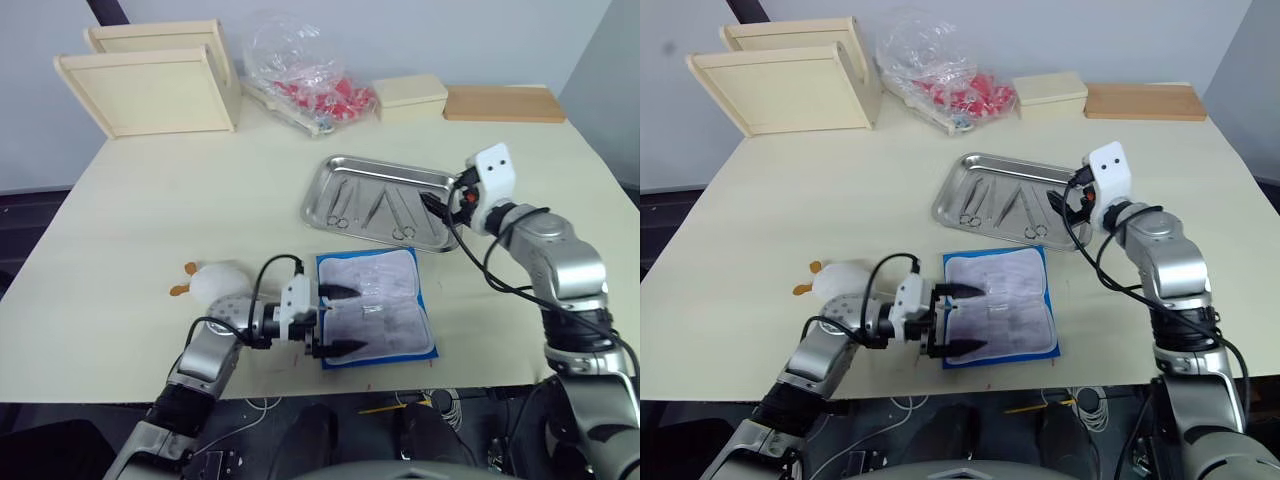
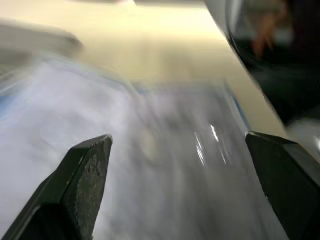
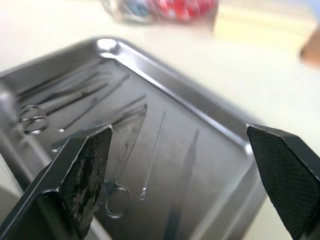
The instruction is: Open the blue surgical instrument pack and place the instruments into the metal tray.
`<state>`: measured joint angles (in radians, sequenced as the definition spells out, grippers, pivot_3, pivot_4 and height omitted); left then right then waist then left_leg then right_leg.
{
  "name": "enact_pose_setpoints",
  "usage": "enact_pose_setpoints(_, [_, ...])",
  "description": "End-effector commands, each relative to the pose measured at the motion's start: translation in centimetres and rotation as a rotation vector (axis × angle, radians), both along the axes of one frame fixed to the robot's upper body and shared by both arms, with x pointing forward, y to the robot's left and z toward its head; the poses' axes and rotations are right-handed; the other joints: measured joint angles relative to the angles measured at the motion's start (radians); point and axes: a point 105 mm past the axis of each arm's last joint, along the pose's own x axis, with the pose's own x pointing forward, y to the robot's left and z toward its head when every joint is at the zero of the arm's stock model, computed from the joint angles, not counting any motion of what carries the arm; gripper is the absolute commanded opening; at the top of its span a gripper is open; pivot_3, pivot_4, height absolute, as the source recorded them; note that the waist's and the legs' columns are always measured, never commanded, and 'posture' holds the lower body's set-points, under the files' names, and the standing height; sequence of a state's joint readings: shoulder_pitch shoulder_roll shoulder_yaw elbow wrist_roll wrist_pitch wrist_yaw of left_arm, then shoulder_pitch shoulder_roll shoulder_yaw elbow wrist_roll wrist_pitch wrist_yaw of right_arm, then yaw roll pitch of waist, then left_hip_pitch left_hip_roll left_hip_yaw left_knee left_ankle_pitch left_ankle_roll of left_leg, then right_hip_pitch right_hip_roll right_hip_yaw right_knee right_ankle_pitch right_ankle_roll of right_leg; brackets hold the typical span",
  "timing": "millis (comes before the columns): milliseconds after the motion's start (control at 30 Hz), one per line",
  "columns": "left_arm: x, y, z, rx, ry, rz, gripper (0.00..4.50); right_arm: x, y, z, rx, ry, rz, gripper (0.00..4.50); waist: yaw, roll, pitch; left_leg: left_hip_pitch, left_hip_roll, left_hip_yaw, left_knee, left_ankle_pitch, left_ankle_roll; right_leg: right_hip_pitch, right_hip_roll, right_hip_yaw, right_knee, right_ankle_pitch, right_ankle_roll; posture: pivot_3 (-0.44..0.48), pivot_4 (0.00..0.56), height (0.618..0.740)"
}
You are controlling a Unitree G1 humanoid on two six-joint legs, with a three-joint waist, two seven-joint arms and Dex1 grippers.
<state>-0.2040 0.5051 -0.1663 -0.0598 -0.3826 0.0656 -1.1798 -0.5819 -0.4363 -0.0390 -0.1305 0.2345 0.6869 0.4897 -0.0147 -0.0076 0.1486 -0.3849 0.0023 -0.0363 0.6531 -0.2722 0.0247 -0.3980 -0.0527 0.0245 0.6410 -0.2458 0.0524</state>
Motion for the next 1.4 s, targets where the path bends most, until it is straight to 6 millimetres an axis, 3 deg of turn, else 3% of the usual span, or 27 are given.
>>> enact_pose_setpoints(33, [0.2, 0.0, 2.9, -0.091, -0.041, 0.049, 4.50, -1.2, -0.4, 2.5, 0.005, -0.135, 0.055, 4.45, -0.002, 0.000, 0.000, 0.000, 0.000, 0.000, 0.000, 0.000, 0.000, 0.000, 0.000, 0.000, 0.000, 0.000, 0.000, 0.000, 0.150, 0.740])
enact_pose_setpoints(167, [0.8, 1.1, 5.6, -0.170, -0.082, 0.160, 4.50, -2.6, -1.8, 2.7, 0.024, -0.202, 0.087, 4.45, -0.001, -0.003, 0.003, 0.001, 0.001, 0.000, 0.000, 0.000, 0.000, 0.000, 0.001, 0.000, 0.001, 0.000, 0.000, 0.000, 0.150, 0.740])
enact_pose_setpoints(333, [1.3, 3.2, 7.5, -0.227, -0.096, 0.302, 4.50, -4.0, -3.5, 3.0, 0.073, -0.260, 0.096, 4.45, -0.001, -0.004, 0.004, 0.001, 0.001, 0.001, 0.000, 0.000, 0.000, 0.000, 0.001, 0.001, 0.001, 0.000, 0.000, 0.000, 0.150, 0.740])
enact_pose_setpoints(567, [0.9, 8.9, 8.4, -0.256, -0.073, 0.551, 4.50, -5.9, -7.0, 2.1, 0.147, -0.197, 0.088, 4.45, 0.001, -0.005, 0.004, 0.002, 0.001, 0.001, 0.000, 0.000, 0.000, 0.000, 0.000, 0.001, 0.001, 0.000, 0.000, 0.000, 0.150, 0.740])
enact_pose_setpoints(700, [-0.2, 12.7, 6.8, -0.202, -0.043, 0.678, 4.50, -7.7, -9.0, 1.1, 0.202, -0.166, 0.093, 4.45, 0.002, -0.005, 0.005, 0.002, 0.001, 0.002, 0.000, 0.000, 0.000, 0.001, 0.000, 0.001, 0.000, 0.000, 0.000, 0.000, 0.150, 0.740])
enact_pose_setpoints(1000, [-4.1, 17.3, 2.8, -0.169, 0.096, 0.836, 4.50, -13.0, -12.5, -3.0, 0.243, -0.045, 0.063, 4.45, 0.006, -0.005, 0.005, 0.003, 0.001, 0.003, 0.000, 0.000, 0.000, 0.001, -0.001, 0.002, 0.000, -0.002, -0.004, 0.000, 0.150, 0.740])
enact_pose_setpoints(1233, [-6.7, 19.5, 0.7, -0.135, 0.179, 0.919, 4.50, -16.4, -14.2, -5.8, 0.184, 0.024, -0.014, 4.45, 0.004, -0.006, 0.006, 0.005, 0.003, 0.005, 0.001, 0.000, 0.000, 0.002, -0.002, 0.005, 0.000, -0.003, -0.004, 0.000, 0.150, 0.740])
enact_pose_setpoints(1400, [-7.8, 20.4, -1.2, -0.061, 0.220, 0.957, 4.50, -17.6, -14.8, -7.6, 0.143, 0.067, -0.058, 4.45, 0.003, -0.007, 0.005, 0.005, 0.004, 0.007, 0.001, 0.000, 0.000, 0.001, -0.002, 0.006, 0.000, -0.005, -0.001, 0.000, 0.150, 0.740])
